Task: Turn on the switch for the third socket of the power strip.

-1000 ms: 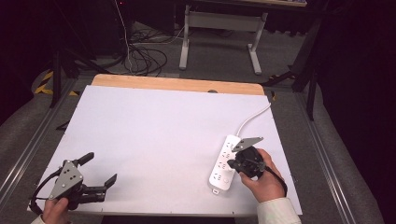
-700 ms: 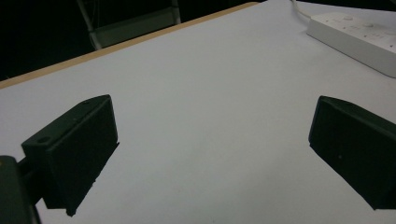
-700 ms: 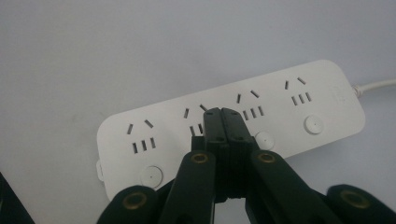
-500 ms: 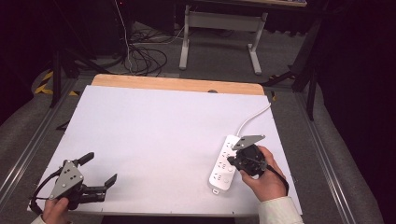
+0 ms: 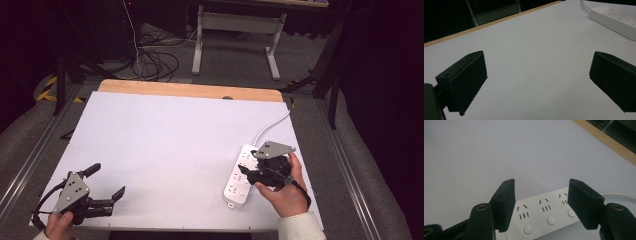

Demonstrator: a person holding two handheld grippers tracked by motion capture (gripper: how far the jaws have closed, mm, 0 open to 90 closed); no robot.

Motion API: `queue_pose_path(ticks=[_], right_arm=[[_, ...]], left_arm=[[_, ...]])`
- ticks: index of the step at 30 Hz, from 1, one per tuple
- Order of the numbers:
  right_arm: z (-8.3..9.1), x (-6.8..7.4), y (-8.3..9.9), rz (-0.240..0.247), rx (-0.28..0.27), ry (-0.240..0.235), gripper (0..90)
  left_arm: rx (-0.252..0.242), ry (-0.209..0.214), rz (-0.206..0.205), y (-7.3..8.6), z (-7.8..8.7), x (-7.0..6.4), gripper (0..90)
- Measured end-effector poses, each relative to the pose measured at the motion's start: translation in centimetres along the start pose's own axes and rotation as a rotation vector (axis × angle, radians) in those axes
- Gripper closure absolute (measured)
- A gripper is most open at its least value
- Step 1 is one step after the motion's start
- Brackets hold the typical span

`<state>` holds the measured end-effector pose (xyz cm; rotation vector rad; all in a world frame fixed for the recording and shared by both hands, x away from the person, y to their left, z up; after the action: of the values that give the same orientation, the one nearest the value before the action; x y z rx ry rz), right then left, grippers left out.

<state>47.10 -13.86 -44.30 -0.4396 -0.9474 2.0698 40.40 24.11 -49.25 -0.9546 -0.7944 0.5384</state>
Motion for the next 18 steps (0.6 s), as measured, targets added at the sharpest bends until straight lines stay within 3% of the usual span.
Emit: queue_pose_path(ticks=[9, 14, 18], right_arm=[[0.4, 0.0, -0.3, -0.002, -0.025, -0.007, 35.6], [1.2, 0.1, -0.9, 0.006, -0.101, -0.001, 28.4], [2.1, -0.1, -1.1, -0.017, -0.168, -0.011, 25.3]], left_arm=[[0.000, -0.001, 0.000, 0.0, 0.0, 0.0, 1.7], [0.000, -0.004, 0.002, 0.0, 0.0, 0.0, 1.7], [-0.002, -0.004, 0.002, 0.0, 0.0, 0.0, 1.7]])
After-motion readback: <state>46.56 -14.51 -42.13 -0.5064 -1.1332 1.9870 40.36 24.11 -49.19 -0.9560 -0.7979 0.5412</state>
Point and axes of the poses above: each handheld gripper's, and its own axes: z roughly backward along the jaws, y roughly out of its underside, x roughly to its left, the point moved 10 cm from there along -z, roughly forward along the jaws, and after that the axes turned 15 degrees about -z, right-handed, at the moved point
